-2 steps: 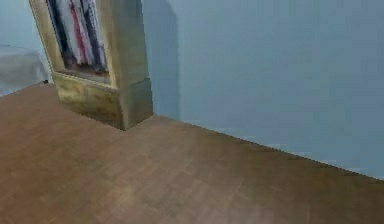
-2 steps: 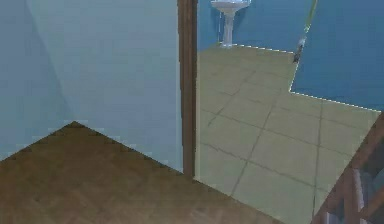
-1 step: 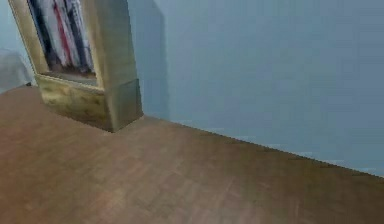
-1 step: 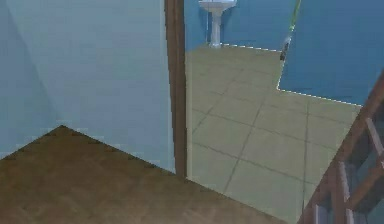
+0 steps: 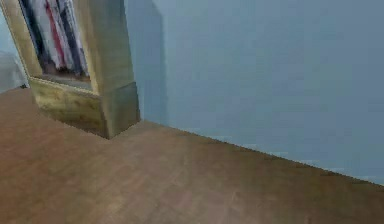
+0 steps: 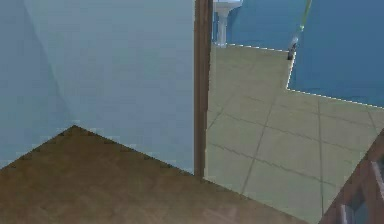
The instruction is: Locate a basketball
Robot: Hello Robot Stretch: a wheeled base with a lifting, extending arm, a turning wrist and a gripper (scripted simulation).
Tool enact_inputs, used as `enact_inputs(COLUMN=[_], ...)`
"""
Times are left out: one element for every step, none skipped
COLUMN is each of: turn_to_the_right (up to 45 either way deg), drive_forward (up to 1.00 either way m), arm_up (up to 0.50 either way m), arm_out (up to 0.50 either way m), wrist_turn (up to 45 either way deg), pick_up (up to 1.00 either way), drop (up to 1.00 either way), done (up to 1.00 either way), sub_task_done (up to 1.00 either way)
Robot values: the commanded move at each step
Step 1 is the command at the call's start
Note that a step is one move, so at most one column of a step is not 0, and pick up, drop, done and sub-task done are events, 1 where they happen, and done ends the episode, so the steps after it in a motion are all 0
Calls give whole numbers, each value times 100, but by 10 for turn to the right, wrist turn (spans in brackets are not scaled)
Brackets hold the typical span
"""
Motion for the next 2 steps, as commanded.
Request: enact_inputs(turn_to_the_right=[-450, -330], drive_forward=[0, 0], arm_up=[0, 0], arm_out=[0, 0], wrist_turn=[0, 0], pick_up=[0, 0], drop=[0, 0], done=[0, 0], sub_task_done=[0, 0])
